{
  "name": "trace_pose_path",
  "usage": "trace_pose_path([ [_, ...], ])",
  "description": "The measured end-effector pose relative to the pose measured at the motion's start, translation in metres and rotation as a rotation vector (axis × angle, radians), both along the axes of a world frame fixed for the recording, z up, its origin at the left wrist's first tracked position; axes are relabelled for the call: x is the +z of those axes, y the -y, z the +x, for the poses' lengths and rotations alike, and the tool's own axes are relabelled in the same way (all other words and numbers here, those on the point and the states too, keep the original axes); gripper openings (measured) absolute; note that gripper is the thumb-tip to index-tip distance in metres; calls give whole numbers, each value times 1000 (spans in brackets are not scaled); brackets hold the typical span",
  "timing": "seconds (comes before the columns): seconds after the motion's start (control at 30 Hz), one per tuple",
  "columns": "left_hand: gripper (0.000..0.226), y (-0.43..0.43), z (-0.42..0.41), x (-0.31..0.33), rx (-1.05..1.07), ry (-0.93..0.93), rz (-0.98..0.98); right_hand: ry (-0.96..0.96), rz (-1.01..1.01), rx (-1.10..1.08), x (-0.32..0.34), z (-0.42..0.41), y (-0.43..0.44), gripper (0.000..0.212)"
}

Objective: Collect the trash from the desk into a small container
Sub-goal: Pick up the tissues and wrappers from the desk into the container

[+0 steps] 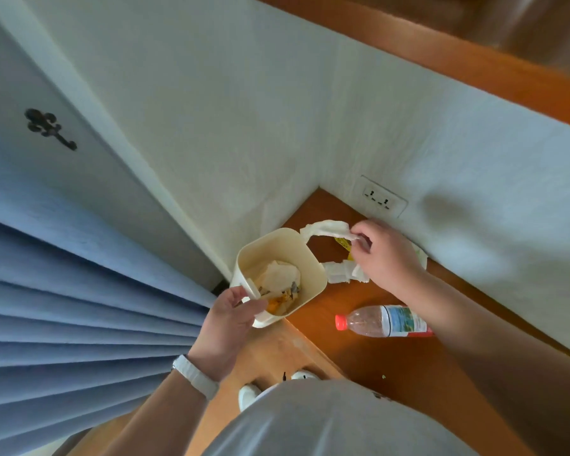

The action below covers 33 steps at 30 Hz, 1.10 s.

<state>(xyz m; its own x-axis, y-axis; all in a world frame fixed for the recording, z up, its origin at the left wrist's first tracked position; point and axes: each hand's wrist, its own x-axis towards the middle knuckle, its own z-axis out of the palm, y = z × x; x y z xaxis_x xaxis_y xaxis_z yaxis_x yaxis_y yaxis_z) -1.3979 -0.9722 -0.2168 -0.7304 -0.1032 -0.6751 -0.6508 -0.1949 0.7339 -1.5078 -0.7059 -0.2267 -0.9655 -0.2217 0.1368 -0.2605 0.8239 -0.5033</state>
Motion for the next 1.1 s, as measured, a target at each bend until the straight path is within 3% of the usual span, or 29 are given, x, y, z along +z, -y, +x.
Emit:
trace_pose_path([
  [0.17, 33, 9, 2, 6, -52, -22, -26, -163, -37, 208, 32, 16, 25, 10],
  [0.33, 60, 10, 3, 5, -93, -62, -69, -83, 83, 361, 31, 24, 52, 10],
  [0.63, 39, -16, 8, 5, -67, -27, -4, 143, -35, 518, 23, 30, 82, 20],
  [0.7, 45, -17, 6, 4, -19, -20, -16, 111, -84, 493, 22, 25, 69, 20],
  [0.83, 25, -19, 3, 4, 62, -8, -30, 50, -167, 289, 4, 4, 22, 9],
  [0.97, 13, -25, 3, 6, 123, -16, -29, 269, 77, 150, -45, -21, -19, 22],
  [1.1, 23, -27, 8, 5, 147, -12, -10, 439, 333, 239, -92, -25, -30, 34],
])
